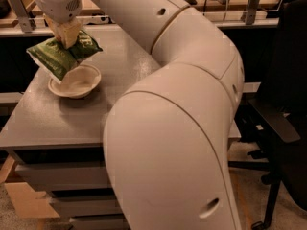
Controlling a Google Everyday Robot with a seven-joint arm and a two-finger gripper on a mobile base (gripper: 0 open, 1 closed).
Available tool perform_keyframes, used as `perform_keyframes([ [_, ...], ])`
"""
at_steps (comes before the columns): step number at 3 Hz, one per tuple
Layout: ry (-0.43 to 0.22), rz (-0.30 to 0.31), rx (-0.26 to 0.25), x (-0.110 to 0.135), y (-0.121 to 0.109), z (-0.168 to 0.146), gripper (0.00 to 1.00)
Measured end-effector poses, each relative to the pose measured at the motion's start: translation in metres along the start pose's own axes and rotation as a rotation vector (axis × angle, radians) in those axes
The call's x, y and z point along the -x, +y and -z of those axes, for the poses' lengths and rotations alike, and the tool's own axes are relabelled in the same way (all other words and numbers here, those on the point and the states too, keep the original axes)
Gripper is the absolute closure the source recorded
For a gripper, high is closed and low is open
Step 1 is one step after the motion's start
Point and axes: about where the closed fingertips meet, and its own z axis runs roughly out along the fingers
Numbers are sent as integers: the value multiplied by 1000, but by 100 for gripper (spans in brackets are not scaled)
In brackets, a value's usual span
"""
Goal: Place green jalapeno chip bag into paper bowl
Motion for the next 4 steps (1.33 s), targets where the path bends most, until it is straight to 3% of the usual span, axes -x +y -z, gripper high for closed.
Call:
perform_keyframes([
  [2,1,1,-32,0,-10,-5,12],
  [3,1,1,-42,0,-13,-7,0],
  [4,1,-2,-55,-1,-15,-9,0],
])
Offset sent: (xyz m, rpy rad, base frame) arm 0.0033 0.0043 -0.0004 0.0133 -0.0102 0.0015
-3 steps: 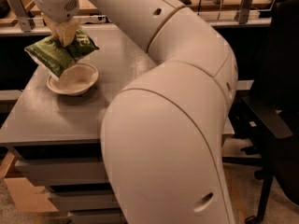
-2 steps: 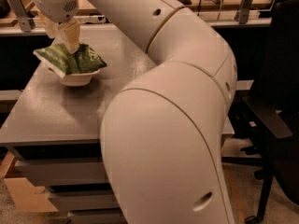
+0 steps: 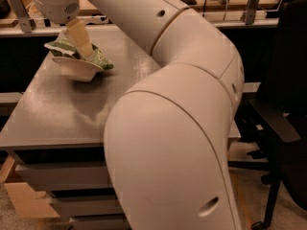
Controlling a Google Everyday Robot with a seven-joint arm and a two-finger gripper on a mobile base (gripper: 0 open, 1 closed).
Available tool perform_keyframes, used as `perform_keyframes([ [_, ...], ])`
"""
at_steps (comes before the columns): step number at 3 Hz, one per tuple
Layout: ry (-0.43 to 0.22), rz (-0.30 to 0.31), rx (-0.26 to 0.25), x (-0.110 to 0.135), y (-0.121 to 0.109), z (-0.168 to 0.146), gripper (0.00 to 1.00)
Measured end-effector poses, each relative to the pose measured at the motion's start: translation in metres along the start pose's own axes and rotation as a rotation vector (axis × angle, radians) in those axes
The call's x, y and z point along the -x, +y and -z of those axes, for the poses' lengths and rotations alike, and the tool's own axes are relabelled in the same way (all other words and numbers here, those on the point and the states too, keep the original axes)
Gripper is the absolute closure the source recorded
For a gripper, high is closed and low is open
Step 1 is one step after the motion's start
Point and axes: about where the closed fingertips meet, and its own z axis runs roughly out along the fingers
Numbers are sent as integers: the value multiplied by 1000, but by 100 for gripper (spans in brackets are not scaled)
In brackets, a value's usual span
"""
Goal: Place green jalapeno chip bag into paper bowl
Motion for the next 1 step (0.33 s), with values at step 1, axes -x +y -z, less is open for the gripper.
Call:
perform_keyframes([
  [1,-20,-58,-42,-5,15,8,0],
])
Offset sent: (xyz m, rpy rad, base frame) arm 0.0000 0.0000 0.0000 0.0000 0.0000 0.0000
